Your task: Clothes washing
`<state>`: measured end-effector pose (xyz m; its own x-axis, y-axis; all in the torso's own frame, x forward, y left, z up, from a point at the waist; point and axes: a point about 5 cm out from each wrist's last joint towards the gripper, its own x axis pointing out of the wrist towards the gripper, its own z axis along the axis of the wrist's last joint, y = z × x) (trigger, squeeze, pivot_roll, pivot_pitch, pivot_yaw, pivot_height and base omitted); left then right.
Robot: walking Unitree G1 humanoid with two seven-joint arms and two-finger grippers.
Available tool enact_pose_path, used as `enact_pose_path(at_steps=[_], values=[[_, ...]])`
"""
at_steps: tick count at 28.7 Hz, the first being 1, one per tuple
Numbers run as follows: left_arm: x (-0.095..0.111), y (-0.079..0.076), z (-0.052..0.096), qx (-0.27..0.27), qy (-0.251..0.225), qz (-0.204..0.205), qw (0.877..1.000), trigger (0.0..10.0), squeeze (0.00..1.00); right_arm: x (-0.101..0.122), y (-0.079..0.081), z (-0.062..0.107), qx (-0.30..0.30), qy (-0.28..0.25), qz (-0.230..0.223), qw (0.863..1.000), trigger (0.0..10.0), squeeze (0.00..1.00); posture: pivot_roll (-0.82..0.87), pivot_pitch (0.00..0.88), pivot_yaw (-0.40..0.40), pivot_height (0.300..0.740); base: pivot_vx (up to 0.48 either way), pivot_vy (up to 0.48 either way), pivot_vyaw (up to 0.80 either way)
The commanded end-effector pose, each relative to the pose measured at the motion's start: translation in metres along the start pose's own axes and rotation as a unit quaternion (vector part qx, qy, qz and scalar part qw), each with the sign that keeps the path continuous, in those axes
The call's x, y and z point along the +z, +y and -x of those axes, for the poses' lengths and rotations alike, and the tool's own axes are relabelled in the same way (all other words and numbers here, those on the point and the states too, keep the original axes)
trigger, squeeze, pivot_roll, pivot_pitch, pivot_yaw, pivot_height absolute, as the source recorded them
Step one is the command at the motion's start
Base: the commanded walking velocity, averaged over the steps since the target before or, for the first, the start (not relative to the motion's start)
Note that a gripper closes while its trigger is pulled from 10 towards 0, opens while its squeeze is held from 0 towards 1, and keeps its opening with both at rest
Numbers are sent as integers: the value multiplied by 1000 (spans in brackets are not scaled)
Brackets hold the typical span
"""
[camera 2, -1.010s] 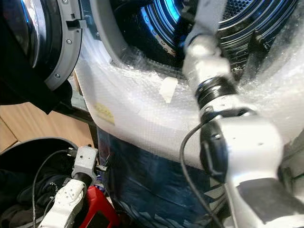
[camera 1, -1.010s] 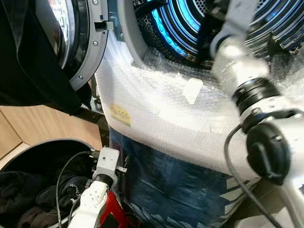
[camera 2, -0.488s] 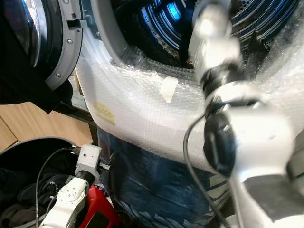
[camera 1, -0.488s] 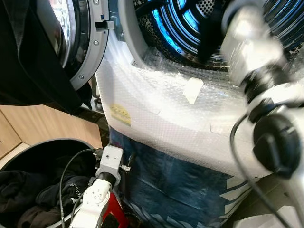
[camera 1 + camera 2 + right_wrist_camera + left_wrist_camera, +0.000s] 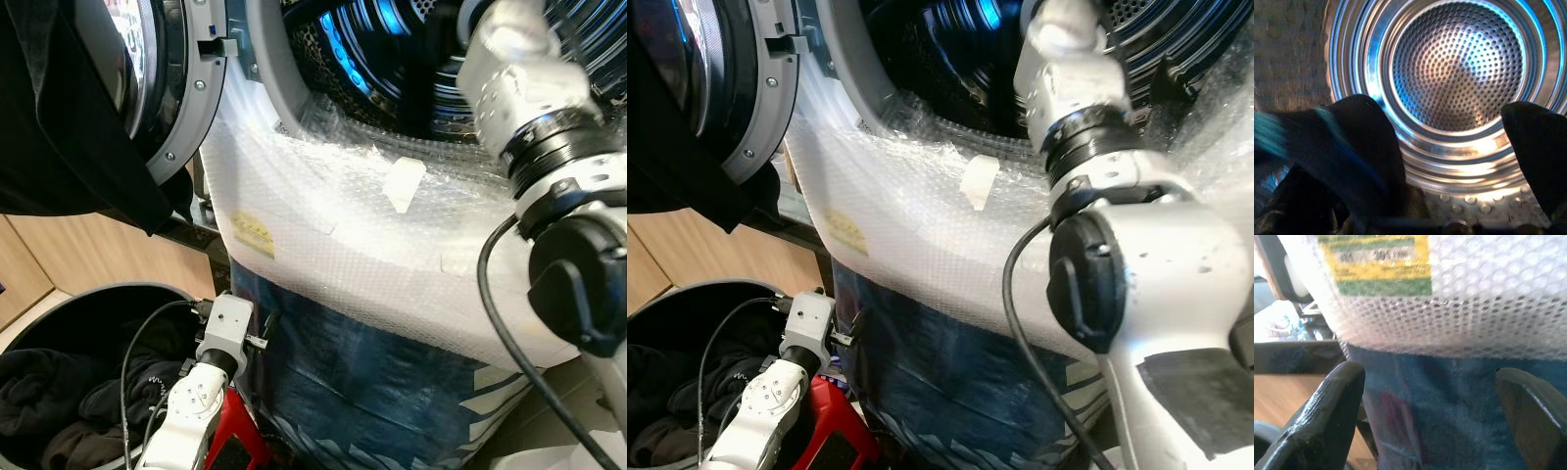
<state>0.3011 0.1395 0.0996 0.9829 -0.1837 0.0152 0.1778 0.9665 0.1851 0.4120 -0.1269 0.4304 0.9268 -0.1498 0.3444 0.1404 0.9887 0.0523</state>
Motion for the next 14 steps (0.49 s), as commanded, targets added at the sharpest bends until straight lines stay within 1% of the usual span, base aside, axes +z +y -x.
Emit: enact_pose_path(at_steps=[1, 2, 3, 4, 5, 7, 8, 9, 10, 11, 12, 13, 14], values=[[2, -2, 0, -3, 1, -3, 1000, 10000, 0, -25, 7, 3, 35, 48, 65, 996, 10000, 0, 24, 0, -33, 740, 0, 0, 0], [2, -3, 0, -4, 2, -4, 1000, 10000, 0, -36, 11, 5, 54, 71, 83, 993, 10000, 0, 24, 0, -32, 740, 0, 0, 0], [3, -3, 0, -5, 1, -4, 1000, 10000, 0, -44, 13, 7, 66, 90, 75, 991, 10000, 0, 26, 0, -33, 740, 0, 0, 0], [4, -4, 0, -7, 0, -3, 1000, 10000, 0, -51, 17, 8, 80, 111, 42, 990, 10000, 0, 28, 0, -30, 740, 0, 0, 0], [5, -5, 0, -9, -1, -3, 1000, 10000, 0, -33, 12, 5, 63, 70, 17, 995, 10000, 0, 35, 0, -32, 740, 0, 0, 0], [6, -5, 1, -10, -1, -3, 1000, 10000, 0, -4, 4, 1, 36, 1, -6, 999, 10000, 0, 42, 0, -32, 740, 0, 0, 0], [6, -4, 2, -9, -1, -4, 1000, 10000, 0, 16, -1, 0, 19, -53, 17, 998, 10000, 0, 42, 0, -34, 740, 0, 0, 0], [6, -2, 2, -4, 1, -3, 1000, 10000, 0, 27, 1, 0, 22, -87, 67, 994, 10000, 0, 40, 0, -37, 740, 0, 0, 0], [6, -1, 3, -1, 1, -2, 1000, 10000, 0, 28, 5, 1, 33, -98, 103, 989, 10000, 0, 39, 0, -38, 740, 0, 0, 0], [6, -1, 3, -1, 1, -2, 1000, 10000, 0, 28, 5, 1, 33, -98, 103, 989, 10000, 0, 39, 0, -38, 740, 0, 0, 0], [6, -1, 3, -1, 1, -2, 1000, 10000, 0, 28, 6, 2, 28, -106, 126, 986, 10000, 0, 38, 0, -38, 740, 0, 0, 0], [6, -1, 3, -3, 3, -3, 1000, 10000, 0, 27, 6, 3, 8, -134, 263, 955, 10000, 0, 36, 0, -34, 740, 0, 0, 0], [6, -1, 3, -3, 3, -3, 1000, 10000, 0, 27, 6, 3, 8, -134, 263, 955, 10000, 0, 36, 0, -34, 740, 0, 0, 0]])
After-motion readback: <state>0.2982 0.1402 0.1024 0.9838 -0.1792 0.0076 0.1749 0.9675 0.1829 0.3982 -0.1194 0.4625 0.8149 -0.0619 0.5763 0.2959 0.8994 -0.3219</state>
